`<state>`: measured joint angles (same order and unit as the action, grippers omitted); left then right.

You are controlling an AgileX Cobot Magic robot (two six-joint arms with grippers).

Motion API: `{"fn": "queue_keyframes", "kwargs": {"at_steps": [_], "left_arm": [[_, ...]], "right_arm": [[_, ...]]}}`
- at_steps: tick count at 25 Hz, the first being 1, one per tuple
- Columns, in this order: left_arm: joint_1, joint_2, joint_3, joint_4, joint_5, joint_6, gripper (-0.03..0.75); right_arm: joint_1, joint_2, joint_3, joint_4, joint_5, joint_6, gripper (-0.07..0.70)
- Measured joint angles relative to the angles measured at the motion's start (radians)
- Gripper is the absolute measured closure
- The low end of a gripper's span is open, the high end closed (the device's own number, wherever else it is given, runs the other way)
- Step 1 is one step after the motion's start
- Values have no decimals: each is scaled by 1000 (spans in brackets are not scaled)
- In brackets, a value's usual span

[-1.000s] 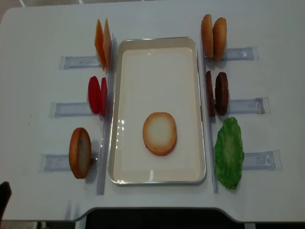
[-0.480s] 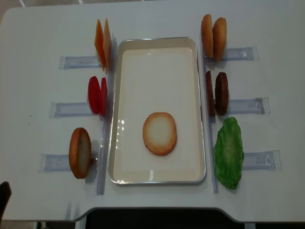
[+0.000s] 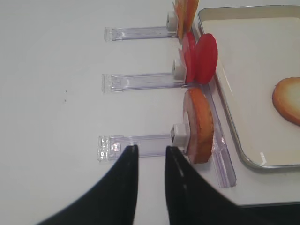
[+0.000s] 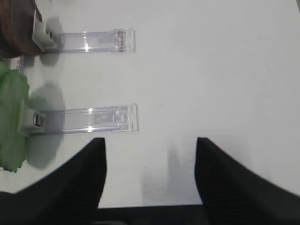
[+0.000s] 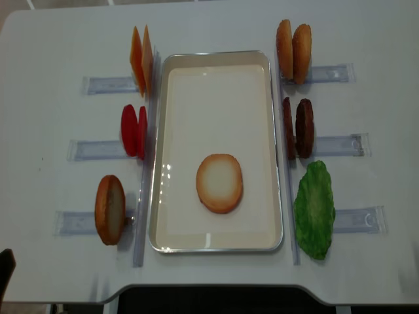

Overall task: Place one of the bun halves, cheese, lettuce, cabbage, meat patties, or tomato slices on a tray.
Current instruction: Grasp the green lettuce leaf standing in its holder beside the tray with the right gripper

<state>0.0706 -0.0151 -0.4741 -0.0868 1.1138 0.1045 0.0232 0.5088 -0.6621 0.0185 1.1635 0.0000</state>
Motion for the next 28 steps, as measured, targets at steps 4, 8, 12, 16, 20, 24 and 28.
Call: {"fn": "queue_keyframes", "kwargs": {"at_steps": [4,8,12,16,20,24,28], "left_arm": [[0,0,0,0,0,0,566],[0,0,0,0,0,0,566],[0,0,0,0,0,0,566],[0,0,0,0,0,0,566],[0,0,0,0,0,0,566],[0,0,0,0,0,0,566],[0,0,0,0,0,0,566]], "right_arm": [[0,140,-71,2,2,0,232],[0,264,-153,4,21,0,232],[0,395,-230,13,46,0,232],[0,471,-280,51,54,-15,232],[0,527,-299,90,55,-27,232],[3,554,-302,118,58,10,232],[81,572,-303,127,58,56,232]]}}
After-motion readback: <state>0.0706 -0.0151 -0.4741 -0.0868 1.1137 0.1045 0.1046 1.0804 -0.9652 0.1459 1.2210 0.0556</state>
